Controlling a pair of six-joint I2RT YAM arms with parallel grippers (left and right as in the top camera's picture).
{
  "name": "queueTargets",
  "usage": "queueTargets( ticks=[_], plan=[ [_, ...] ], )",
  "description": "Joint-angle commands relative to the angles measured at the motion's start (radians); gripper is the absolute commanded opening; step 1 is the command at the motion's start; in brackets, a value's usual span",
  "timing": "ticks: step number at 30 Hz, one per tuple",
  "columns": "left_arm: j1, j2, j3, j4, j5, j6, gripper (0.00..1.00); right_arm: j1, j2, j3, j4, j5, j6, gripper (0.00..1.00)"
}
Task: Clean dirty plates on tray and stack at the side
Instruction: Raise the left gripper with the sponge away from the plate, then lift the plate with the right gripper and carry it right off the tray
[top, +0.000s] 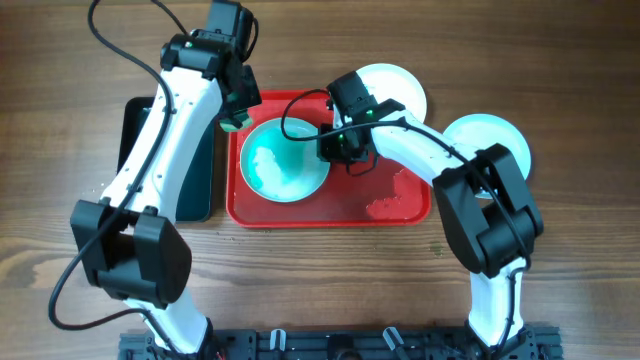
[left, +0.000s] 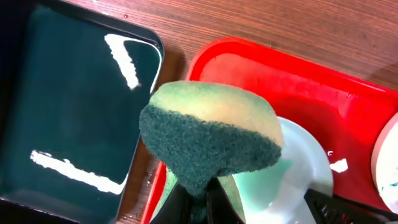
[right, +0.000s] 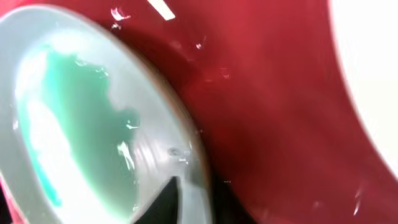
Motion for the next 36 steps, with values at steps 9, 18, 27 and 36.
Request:
queueTargets(
  ticks=[9, 18, 27, 36],
  plan=[
    [0.009, 0.019, 0.004, 0.030, 0.039, 0.005, 0.04, 0.006, -0.179, 0.002, -0.254, 0.305, -0.010, 0.04],
    [0.009, 0.019, 0.004, 0.053, 0.039, 0.005, 0.04, 0.166, -0.388, 0.002, -0.364, 1.036, -0.027, 0.04],
    [0.009, 0.019, 0.004, 0.054, 0.039, 0.005, 0.04, 0.425, -0.389, 0.002, -0.425, 1.637, -0.062, 0.04],
    [0.009, 0.019, 0.004, 0.055, 0.039, 0.005, 0.04, 0.539, -0.389, 0.002, -0.437, 1.825, -0.098, 0.04]
  ],
)
